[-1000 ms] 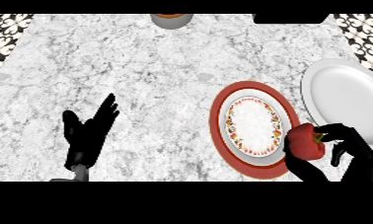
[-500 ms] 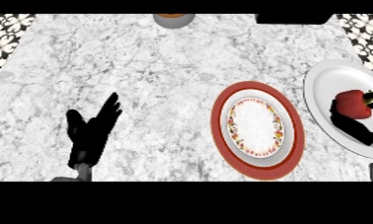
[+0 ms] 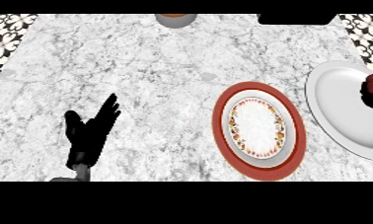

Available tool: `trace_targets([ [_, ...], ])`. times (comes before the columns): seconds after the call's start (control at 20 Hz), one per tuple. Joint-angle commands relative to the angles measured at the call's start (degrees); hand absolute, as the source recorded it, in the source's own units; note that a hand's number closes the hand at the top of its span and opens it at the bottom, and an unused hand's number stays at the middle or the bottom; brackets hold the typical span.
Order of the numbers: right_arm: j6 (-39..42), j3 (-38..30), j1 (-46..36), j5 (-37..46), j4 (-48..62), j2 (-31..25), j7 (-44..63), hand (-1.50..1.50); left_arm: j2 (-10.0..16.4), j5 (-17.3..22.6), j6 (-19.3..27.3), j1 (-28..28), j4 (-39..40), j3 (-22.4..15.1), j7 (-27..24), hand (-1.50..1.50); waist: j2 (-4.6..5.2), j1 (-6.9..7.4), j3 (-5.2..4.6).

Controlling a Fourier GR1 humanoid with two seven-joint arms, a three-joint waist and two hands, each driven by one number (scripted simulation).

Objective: Pick the bell pepper from the plate and place it in the plate

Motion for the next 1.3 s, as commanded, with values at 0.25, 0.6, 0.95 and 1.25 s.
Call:
trace_targets([
  [0.25, 17.35, 2.12, -10.62, 1.87, 27.89, -5.21, -1.45, -1.50, -1.50, -1.05, -0.03, -0.69, 1.29, -1.33, -1.15, 0.00, 0.82, 2.33, 0.15],
  [0.6, 23.41, -5.22, -16.97, -3.94, 36.80, -2.64, -18.53, -1.50, -1.53, -0.58, -0.08, -2.54, 1.74, -0.43, 0.63, 0.00, 0.55, 1.09, 0.19],
  [0.95, 28.83, -15.57, -18.57, -12.63, 42.68, -4.98, -27.01, -1.50, 0.02, 0.48, -1.61, -2.89, 3.20, 1.84, -0.76, 0.00, 0.56, 0.76, 0.14],
  [1.25, 46.88, -18.22, -11.14, -15.76, 46.15, -11.14, -30.93, -1.50, -2.27, -1.48, 1.07, 0.58, 0.16, -0.46, 0.51, 0.00, -0.01, -0.56, 0.06],
])
